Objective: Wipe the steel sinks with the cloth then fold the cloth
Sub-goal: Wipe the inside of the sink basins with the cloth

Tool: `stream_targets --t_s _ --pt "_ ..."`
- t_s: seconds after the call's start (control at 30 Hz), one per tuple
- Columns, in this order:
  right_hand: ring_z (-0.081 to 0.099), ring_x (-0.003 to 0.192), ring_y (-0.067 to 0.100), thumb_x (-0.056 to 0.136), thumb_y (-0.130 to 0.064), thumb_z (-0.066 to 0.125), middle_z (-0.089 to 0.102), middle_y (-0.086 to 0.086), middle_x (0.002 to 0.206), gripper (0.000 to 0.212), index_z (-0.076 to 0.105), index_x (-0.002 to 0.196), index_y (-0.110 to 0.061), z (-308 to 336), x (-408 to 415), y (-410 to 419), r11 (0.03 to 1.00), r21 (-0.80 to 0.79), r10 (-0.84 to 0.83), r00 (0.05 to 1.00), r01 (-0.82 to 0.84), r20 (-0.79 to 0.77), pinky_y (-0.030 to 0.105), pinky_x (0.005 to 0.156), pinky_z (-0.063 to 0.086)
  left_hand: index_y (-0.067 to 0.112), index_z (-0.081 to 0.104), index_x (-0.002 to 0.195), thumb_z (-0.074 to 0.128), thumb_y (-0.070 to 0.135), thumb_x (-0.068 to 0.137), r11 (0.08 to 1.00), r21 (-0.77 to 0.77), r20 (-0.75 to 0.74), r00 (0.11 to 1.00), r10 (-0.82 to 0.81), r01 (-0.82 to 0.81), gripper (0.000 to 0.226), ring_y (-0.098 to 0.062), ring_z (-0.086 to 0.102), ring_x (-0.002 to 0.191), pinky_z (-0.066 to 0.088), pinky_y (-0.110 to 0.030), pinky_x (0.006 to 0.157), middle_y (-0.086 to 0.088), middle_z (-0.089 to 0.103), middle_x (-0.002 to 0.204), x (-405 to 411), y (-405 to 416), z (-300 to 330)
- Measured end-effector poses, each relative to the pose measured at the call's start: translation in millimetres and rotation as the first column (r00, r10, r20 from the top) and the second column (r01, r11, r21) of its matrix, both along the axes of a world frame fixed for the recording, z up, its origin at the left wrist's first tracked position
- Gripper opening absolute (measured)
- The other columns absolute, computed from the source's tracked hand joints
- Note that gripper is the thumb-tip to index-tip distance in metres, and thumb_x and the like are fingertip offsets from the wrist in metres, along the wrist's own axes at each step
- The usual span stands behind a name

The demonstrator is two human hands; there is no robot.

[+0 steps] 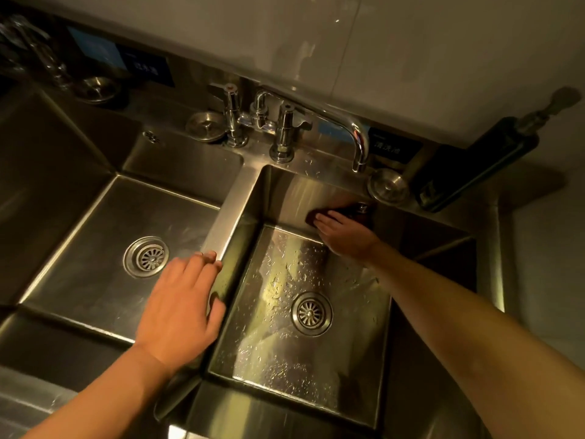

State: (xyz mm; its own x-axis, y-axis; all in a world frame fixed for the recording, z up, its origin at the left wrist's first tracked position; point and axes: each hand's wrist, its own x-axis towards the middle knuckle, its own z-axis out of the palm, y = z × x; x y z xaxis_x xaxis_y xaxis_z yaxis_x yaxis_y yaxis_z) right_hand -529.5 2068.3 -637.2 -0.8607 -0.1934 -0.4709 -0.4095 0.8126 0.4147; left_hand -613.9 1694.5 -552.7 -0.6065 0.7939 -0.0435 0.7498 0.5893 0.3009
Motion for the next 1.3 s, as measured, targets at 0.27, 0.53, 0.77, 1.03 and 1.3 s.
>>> stream_targets --t_s 0.27,0.53,0.77,1.03,1.3 --pt "0.026 0.153 0.033 0.096 -0.003 0.017 0.032 0.019 0.162 0.060 0.030 0.155 -0.001 -5.5 -11.5 4.3 0.988 0.094 0.131 0.989 -0.125 -0.065 0.048 0.124 0.026 0.019 0.008 0.167 0.047 0.056 0.094 0.942 -0.190 -0.109 0.948 -0.299 0.276 0.090 -0.028 -0.005 0.161 0.015 -0.054 0.129 -0.011 0.000 0.174 -15.3 34.1 -24.8" --pt "-0.003 0.157 0.031 0.108 -0.019 0.033 0.009 0.013 0.170 0.055 0.019 0.160 -0.008 4.7 109.2 66.3 0.960 0.221 -0.235 0.920 0.170 0.314 0.048 0.127 0.002 0.014 0.056 0.148 0.061 0.051 0.086 0.945 -0.050 0.021 0.946 -0.323 0.324 0.072 -0.025 0.022 0.158 0.017 -0.050 0.129 -0.010 0.036 0.165 -17.9 37.9 -15.6" --pt "0.037 0.142 0.035 0.103 -0.017 0.042 0.037 0.016 0.155 0.050 0.037 0.153 -0.013 1.0 133.3 36.8 0.676 0.222 -0.737 0.641 0.702 0.216 0.046 0.116 0.033 0.016 0.067 0.135 0.062 0.053 0.083 0.938 -0.032 -0.005 0.939 -0.345 0.345 0.064 -0.027 0.031 0.154 0.021 -0.051 0.128 -0.010 0.046 0.158 -20.3 36.2 -19.7" --pt "0.043 0.139 0.033 0.103 -0.018 0.050 0.044 0.016 0.152 0.046 0.044 0.148 -0.013 -40.2 187.4 -55.4 0.525 0.237 -0.835 0.443 0.817 0.326 0.045 0.115 0.037 0.015 0.069 0.131 0.059 0.054 0.079 0.941 -0.025 0.005 0.942 -0.336 0.336 0.066 -0.028 0.033 0.153 0.017 -0.049 0.129 -0.011 0.049 0.155 -21.5 36.6 -21.7" --pt "0.051 0.132 0.035 0.102 -0.012 0.055 0.048 0.015 0.149 0.045 0.048 0.146 -0.008 -55.9 258.8 -156.7 0.608 0.222 -0.690 0.369 0.763 0.622 0.050 0.099 0.052 0.013 0.041 0.154 0.050 0.047 0.085 0.962 0.028 0.036 0.961 -0.274 0.273 0.077 -0.030 0.015 0.159 0.017 -0.049 0.129 -0.014 0.022 0.169 -19.4 37.9 -17.4"
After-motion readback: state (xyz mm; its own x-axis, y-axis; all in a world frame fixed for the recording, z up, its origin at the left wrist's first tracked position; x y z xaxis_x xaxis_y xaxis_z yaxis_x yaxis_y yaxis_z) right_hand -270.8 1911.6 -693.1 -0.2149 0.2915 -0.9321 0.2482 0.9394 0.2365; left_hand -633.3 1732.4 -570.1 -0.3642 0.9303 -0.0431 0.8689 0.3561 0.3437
